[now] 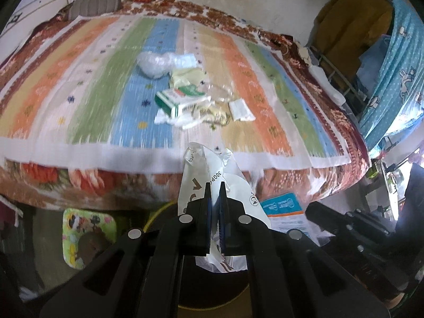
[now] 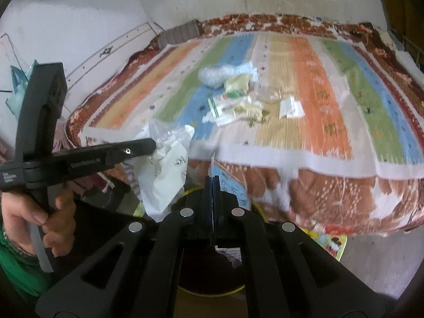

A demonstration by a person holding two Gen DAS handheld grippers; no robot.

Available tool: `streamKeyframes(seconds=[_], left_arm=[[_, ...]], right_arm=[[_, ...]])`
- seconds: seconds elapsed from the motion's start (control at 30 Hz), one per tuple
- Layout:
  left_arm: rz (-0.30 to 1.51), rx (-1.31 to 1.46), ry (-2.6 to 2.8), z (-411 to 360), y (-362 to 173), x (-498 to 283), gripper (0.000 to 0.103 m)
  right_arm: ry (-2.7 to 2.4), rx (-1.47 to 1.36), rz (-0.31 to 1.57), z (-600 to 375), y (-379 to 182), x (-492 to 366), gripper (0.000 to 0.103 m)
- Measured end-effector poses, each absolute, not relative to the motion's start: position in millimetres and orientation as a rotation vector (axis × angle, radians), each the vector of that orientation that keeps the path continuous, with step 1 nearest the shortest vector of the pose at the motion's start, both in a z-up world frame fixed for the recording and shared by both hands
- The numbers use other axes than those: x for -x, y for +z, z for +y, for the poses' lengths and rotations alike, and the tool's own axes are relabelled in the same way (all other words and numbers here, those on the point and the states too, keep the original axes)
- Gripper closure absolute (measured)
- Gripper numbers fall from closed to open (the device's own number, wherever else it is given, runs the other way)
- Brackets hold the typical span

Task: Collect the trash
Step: 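Open right tool over the bin while left tool drops the Natural bag in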

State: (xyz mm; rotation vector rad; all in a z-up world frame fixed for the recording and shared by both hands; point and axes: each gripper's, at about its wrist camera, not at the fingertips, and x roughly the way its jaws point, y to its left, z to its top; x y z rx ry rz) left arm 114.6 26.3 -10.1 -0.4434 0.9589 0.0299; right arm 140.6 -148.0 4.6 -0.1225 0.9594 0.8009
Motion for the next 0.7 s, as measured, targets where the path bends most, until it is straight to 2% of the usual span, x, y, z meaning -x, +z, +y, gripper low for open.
streamKeyframes(seconds=[0.53, 0.57, 0.6, 0.63, 0.67, 0.7], left_arm=[[1.143, 0.458, 0.148, 19.3, -66.3, -115.8, 0.098], [1.153, 0.453, 0.161, 19.6, -69.4, -117.2, 0.095], [1.163, 0.456, 0.166, 20.8, -72.4, -117.8, 0.083], [1.173, 0.475, 0.162, 22.6, -76.1, -119.0, 0.077], [1.176, 0.488, 0.157, 23.0, -77.6, -120.0, 0.068], [1.178, 0.501, 0.158, 24.9, -78.7, -120.7, 0.068]], right_arm=[[0.707, 0.076, 1.146, -148.0, -44.9, -157.6, 0.101], [0.699, 0.069, 1.156, -148.4, -47.1, -160.2, 0.101], [0.692, 0.066, 1.165, -148.8, -49.0, -162.0, 0.100], [0.688, 0.063, 1.172, -149.1, -50.9, -162.9, 0.094], [0.683, 0.061, 1.181, -149.5, -52.8, -164.0, 0.082], [0.680, 0.060, 1.184, -149.3, -53.3, -164.5, 0.076]])
